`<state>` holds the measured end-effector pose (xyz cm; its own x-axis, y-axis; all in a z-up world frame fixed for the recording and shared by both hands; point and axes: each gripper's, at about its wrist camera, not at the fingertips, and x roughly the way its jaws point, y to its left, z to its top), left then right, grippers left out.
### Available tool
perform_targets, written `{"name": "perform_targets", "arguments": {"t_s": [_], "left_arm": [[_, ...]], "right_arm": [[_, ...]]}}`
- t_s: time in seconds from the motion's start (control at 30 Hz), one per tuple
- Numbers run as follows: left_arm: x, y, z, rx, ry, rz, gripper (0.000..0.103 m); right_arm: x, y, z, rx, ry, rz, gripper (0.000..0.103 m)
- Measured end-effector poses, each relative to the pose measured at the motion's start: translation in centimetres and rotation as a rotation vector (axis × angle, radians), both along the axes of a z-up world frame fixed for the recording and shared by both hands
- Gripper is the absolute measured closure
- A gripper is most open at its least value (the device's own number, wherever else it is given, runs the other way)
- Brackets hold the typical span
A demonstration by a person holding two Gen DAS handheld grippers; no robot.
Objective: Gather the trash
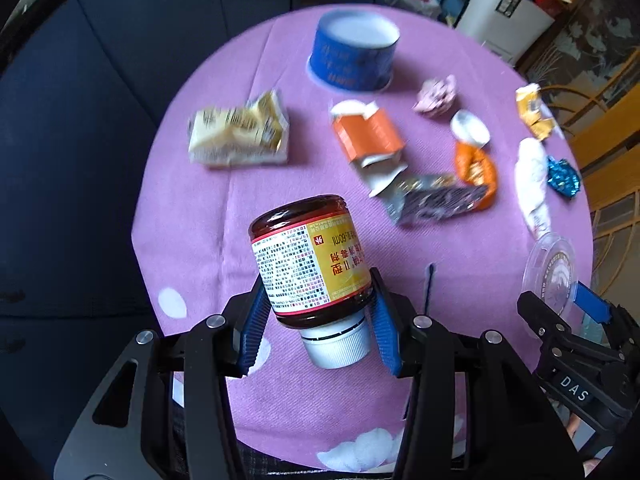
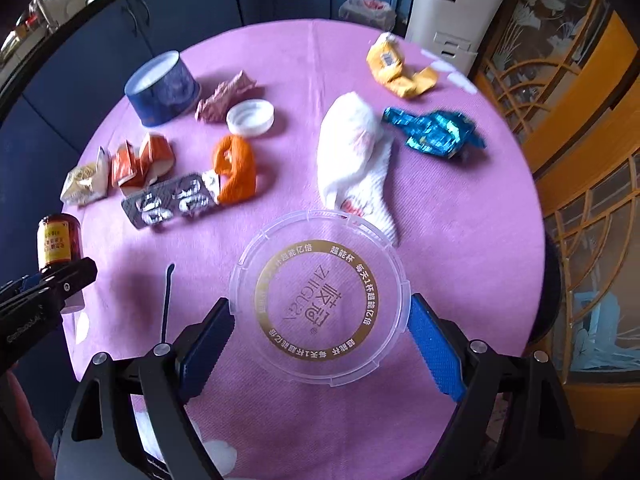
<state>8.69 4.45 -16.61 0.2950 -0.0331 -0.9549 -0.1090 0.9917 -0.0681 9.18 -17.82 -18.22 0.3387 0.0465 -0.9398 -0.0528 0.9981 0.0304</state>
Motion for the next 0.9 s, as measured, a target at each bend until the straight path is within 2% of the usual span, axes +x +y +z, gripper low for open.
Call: {"name": "perform_targets", "arguments": {"t_s": [0.23, 0.4, 0.9], "left_arm": [[0.7, -3.6, 2.2, 0.049, -0.076, -0.077, 0.055], [1.9, -8.7, 2.0, 0.077, -0.113, -0.14, 0.055], [4.9, -22.2, 5.2, 0.131, -0.256, -0.346, 0.055]], "right_arm": [[-0.8, -2.8, 1.1, 0.005, -0.064, -0.064, 0.018], [-1.2, -6.0, 1.5, 0.004, -0.1, -0.126, 0.018], [-0.9, -17.3, 3.7, -0.009, -0.215, -0.347, 0.018]]}}
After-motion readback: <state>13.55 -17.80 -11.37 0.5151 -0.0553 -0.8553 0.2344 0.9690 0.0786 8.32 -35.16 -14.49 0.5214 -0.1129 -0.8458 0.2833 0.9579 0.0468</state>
